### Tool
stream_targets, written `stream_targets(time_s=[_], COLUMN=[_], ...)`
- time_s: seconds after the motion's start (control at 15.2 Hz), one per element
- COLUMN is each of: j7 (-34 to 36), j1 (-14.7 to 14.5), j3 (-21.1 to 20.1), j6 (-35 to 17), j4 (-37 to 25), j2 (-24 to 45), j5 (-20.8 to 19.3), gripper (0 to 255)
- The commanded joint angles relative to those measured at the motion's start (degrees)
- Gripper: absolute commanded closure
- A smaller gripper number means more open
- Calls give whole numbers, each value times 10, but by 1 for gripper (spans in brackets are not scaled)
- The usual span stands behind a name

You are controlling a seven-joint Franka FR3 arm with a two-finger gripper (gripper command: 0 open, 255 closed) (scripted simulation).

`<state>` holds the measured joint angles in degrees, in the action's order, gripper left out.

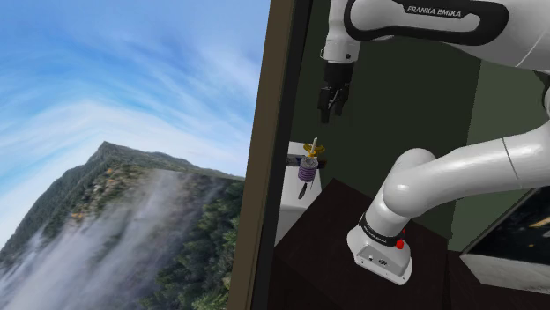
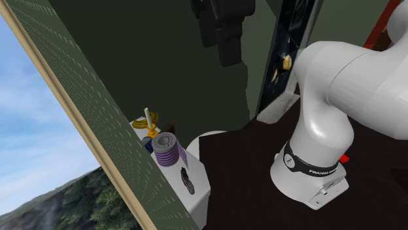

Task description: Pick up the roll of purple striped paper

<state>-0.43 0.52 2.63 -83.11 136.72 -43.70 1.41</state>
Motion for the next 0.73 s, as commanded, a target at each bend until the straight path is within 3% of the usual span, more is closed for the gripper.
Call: stream_targets(time_s=[0.0,0.66], j7=[0,-46], j1=[0,38], j3=[0,56], j6=[0,-208], j4=[0,148], j2=[0,31], j5=[0,-59], gripper=[0,0])
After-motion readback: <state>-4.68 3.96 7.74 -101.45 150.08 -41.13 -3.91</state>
